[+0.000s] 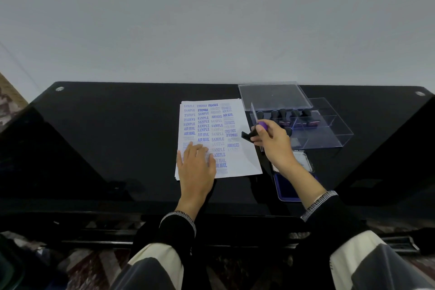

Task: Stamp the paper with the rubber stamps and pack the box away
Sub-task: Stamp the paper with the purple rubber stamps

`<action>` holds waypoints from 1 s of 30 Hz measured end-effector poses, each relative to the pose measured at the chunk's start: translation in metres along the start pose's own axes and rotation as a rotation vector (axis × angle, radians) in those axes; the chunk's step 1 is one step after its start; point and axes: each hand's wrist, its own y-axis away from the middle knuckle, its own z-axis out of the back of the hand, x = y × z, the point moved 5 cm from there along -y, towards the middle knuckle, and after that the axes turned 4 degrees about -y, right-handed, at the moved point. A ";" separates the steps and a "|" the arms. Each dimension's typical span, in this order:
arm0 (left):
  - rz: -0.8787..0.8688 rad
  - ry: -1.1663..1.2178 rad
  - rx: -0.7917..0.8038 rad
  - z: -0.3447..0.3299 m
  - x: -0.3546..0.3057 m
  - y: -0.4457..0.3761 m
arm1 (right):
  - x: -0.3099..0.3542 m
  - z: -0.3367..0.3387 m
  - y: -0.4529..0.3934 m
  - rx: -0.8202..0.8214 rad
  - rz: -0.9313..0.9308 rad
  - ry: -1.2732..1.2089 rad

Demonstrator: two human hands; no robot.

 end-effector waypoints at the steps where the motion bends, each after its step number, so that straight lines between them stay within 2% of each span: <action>1: 0.010 -0.020 -0.004 -0.001 0.001 0.001 | 0.000 0.004 0.003 0.003 -0.006 -0.024; 6: 0.061 -0.090 0.030 -0.001 0.003 0.001 | 0.003 0.036 0.027 0.053 0.010 -0.067; 13: 0.073 -0.081 0.048 0.000 0.001 0.003 | -0.011 0.094 0.074 0.036 0.099 0.271; 21: 0.057 -0.055 0.052 0.002 0.000 0.004 | -0.020 0.101 0.098 0.060 0.147 0.454; 30: 0.050 -0.044 0.059 0.001 0.000 0.005 | -0.019 0.098 0.106 0.053 0.113 0.469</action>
